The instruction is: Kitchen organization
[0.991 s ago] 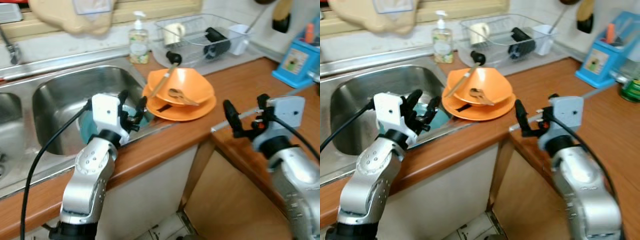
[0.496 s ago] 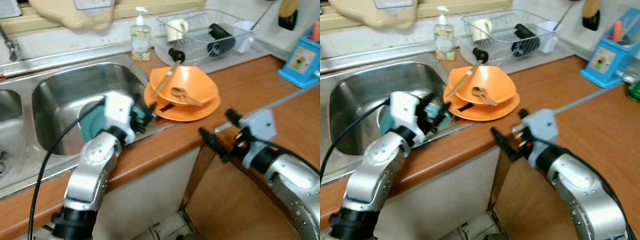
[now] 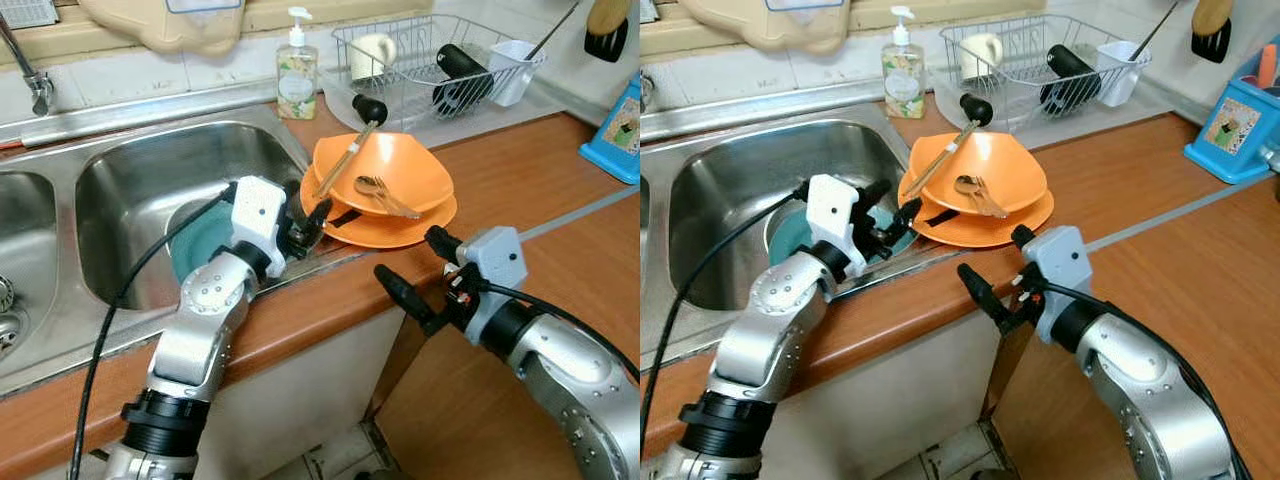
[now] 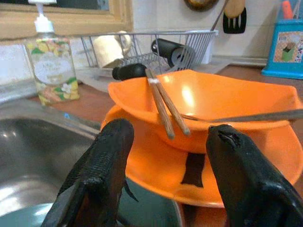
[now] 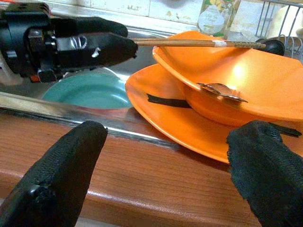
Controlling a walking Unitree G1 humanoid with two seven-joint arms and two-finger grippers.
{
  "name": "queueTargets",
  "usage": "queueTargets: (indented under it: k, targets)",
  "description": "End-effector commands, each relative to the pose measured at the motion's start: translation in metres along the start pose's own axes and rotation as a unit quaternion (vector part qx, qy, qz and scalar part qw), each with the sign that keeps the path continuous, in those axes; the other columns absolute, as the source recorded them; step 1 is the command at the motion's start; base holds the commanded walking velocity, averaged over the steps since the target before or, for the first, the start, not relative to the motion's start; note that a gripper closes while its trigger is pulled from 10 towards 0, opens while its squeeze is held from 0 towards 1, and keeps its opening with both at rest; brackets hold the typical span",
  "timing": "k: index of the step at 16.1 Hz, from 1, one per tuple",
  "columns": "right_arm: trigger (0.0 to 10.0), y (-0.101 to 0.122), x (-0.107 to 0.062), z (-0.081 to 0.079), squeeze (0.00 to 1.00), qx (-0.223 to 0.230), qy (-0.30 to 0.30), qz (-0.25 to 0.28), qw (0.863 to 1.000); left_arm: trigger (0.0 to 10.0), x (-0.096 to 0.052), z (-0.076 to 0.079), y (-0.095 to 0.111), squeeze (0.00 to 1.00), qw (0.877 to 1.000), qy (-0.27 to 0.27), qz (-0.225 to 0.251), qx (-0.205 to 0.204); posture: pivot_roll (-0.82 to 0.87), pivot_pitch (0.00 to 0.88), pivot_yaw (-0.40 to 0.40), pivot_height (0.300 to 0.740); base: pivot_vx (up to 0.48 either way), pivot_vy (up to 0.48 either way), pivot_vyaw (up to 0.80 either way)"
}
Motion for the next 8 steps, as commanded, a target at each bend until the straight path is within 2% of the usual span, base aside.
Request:
queueTargets:
  k: [1,2,4,7,8]
  targets:
    - [10.0,0.0,0.002,0.0,1.0,-0.002,-0.001,0.001,1.0,5.2,0.005,0.003,0.006,0.0,1.0,-0.012,0.009,0.006,-0.15,0.0,0.008,0.74,0.0,0.0,0.0]
    - [10.0,0.0,0.002,0.0,1.0,-0.001,-0.002,0.001,1.0,4.9,0.008,0.002,0.005,0.0,1.0,-0.012,0.008,0.007,-0.15,0.0,0.01,0.74,0.0,0.0,0.0]
    - [10.0,0.0,0.003,0.001,1.0,-0.001,-0.006,0.002,1.0,4.8,0.01,0.002,0.005,0.0,1.0,-0.014,0.009,0.005,-0.16,0.0,0.011,0.74,0.0,0.0,0.0]
    - [10.0,0.0,0.003,0.001,1.0,-0.001,-0.007,0.001,1.0,2.9,0.016,0.002,0.003,0.0,1.0,-0.017,0.008,0.004,-0.16,0.0,0.011,0.74,0.0,0.0,0.0]
    - [10.0,0.0,0.004,0.0,1.0,-0.001,-0.007,0.001,1.0,2.7,0.016,0.003,0.003,0.0,1.0,-0.017,0.007,0.005,-0.16,0.0,0.011,0.74,0.0,0.0,0.0]
Point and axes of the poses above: a point about 5 cm out from each wrist's last joint towards the gripper, its own x axis pointing out of the wrist towards the gripper, its own y axis along the axis of the wrist's last joint, z = x × y, the point moved 5 cm from there along x, pointing out of the wrist towards the gripper, and after that the axes turned 6 degrees about -x, right-handed, at the moved point
